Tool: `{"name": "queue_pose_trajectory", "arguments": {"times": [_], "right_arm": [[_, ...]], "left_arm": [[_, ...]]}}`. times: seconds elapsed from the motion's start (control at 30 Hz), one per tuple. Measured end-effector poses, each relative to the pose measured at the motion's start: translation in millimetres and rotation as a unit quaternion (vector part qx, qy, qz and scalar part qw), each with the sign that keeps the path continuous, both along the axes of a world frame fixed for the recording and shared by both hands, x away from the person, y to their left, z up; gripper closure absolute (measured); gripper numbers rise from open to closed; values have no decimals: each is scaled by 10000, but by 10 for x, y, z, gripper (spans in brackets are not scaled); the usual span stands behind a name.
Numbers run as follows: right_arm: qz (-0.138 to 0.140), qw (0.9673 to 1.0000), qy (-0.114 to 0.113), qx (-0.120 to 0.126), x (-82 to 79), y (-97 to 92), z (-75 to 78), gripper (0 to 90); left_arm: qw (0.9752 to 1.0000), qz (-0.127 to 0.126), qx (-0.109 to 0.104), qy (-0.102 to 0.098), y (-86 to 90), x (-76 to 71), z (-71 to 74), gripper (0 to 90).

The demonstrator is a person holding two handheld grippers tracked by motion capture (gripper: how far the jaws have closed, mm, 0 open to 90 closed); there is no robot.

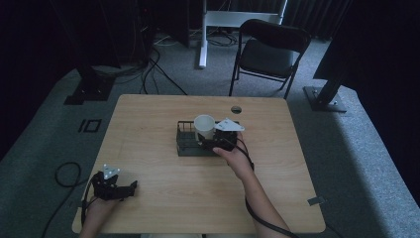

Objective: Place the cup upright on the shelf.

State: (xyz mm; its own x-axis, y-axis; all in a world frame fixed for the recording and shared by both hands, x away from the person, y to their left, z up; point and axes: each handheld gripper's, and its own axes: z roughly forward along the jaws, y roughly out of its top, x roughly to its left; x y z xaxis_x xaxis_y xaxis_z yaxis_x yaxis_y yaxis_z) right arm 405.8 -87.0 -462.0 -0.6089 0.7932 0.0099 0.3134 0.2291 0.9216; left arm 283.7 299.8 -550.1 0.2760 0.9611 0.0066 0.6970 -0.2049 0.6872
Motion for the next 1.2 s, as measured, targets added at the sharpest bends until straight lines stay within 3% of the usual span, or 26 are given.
{"name": "queue_pose_trajectory", "arguments": {"times": [0.37,0.73,0.93,1.2], "right_arm": [[24,9999,-139,43,-205,-151,57,124],[-139,9997,-192,9,-358,-355,36,124],[-285,9995,-139,44,-395,-489,-18,124],[-527,9983,-166,-166,-483,-694,-161,124]], "left_arm": [[10000,-4,6,-2,1,0,0,7],[10000,2,0,-6,0,0,0,7],[10000,0,0,0,0,0,0,7],[10000,-1,0,0,0,0,0,7]]}}
